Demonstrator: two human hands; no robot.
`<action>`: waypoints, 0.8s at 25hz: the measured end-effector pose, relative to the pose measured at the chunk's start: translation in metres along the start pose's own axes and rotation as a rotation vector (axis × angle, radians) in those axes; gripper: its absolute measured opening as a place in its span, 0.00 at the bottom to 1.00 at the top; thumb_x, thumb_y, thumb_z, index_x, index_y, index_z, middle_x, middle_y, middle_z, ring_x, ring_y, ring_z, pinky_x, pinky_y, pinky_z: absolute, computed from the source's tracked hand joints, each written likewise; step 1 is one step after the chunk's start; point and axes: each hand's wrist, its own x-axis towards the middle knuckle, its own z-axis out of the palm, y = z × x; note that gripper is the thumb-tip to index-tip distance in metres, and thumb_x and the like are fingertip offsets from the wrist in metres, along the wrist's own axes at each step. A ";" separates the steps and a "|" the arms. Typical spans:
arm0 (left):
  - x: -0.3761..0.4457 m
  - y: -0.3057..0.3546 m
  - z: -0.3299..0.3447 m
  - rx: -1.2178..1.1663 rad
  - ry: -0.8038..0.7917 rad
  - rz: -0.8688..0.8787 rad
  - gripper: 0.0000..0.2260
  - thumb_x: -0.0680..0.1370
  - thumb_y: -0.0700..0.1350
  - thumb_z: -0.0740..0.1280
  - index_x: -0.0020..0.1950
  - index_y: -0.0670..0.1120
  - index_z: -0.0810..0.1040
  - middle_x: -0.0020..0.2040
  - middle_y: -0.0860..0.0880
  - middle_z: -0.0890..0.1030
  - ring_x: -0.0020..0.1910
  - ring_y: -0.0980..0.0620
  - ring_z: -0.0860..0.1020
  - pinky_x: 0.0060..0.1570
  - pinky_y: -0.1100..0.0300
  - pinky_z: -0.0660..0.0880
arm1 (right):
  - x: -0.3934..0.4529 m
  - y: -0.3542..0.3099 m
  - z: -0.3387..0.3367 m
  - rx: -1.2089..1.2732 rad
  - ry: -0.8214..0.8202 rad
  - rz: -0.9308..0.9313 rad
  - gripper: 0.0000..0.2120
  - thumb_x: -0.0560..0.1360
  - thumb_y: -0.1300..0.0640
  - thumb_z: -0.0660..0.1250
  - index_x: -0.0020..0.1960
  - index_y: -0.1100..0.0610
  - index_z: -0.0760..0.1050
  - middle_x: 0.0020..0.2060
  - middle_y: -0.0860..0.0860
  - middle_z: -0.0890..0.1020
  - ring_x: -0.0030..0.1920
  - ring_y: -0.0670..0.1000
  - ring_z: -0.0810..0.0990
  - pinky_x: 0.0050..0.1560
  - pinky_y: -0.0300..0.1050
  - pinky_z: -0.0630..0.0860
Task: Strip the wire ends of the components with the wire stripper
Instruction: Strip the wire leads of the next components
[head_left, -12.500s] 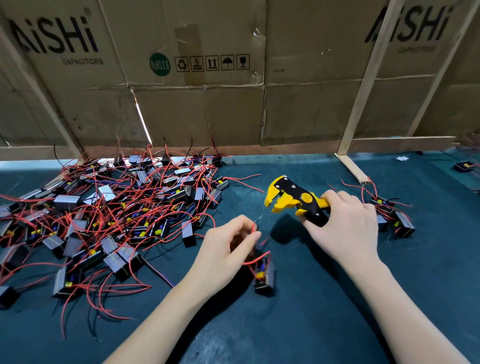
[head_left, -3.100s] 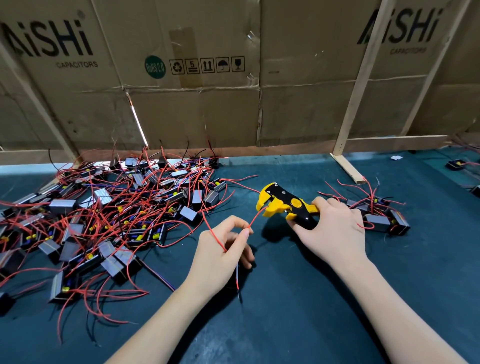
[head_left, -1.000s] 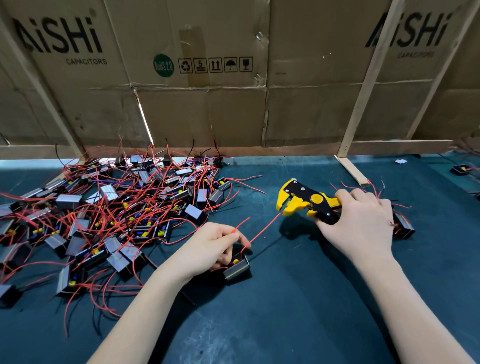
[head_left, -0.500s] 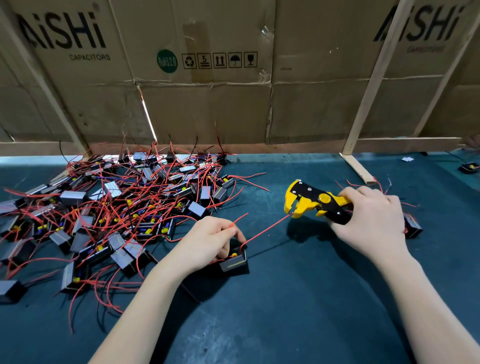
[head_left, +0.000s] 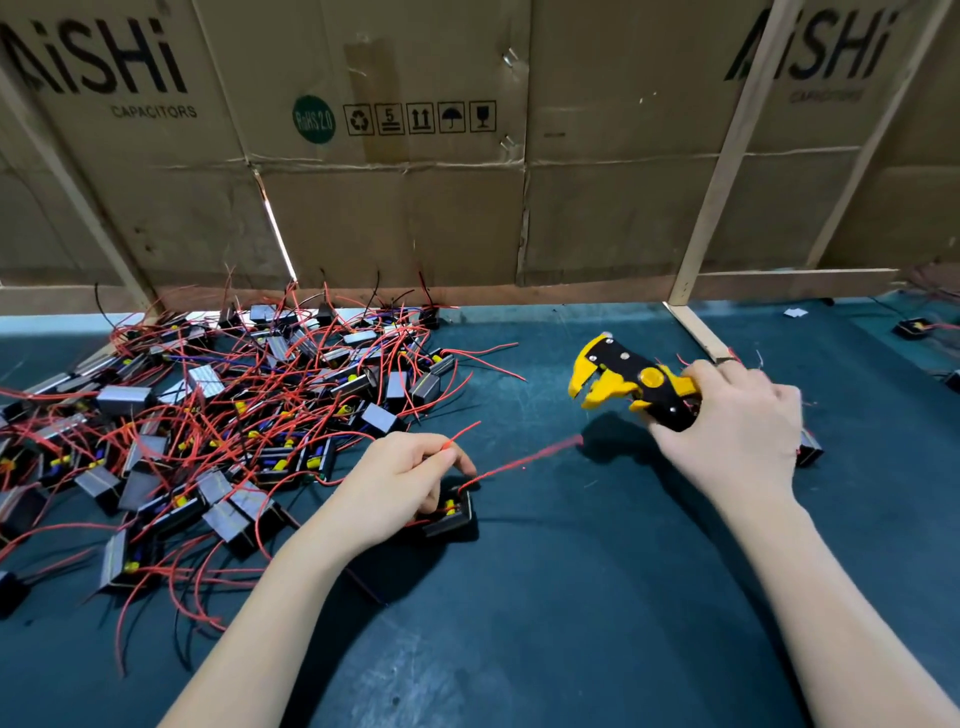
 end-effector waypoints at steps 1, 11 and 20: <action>0.000 -0.001 -0.001 -0.003 0.017 -0.006 0.14 0.83 0.41 0.58 0.47 0.43 0.82 0.20 0.54 0.66 0.19 0.59 0.63 0.22 0.70 0.60 | 0.001 0.005 -0.001 -0.019 0.024 0.032 0.23 0.64 0.41 0.75 0.48 0.58 0.79 0.41 0.57 0.80 0.45 0.62 0.77 0.49 0.52 0.64; 0.000 0.004 0.008 -0.138 -0.005 0.140 0.14 0.84 0.45 0.57 0.42 0.40 0.73 0.24 0.54 0.64 0.26 0.56 0.63 0.27 0.70 0.63 | -0.007 -0.010 0.003 0.034 -0.024 -0.015 0.21 0.64 0.41 0.76 0.45 0.56 0.78 0.39 0.54 0.79 0.45 0.60 0.78 0.48 0.52 0.64; 0.000 0.002 0.020 -0.047 0.060 0.145 0.20 0.82 0.50 0.59 0.31 0.46 0.72 0.21 0.54 0.67 0.22 0.58 0.65 0.29 0.69 0.63 | -0.026 -0.052 0.006 0.097 -0.118 -0.094 0.20 0.66 0.38 0.72 0.44 0.53 0.77 0.38 0.50 0.78 0.44 0.57 0.77 0.47 0.51 0.65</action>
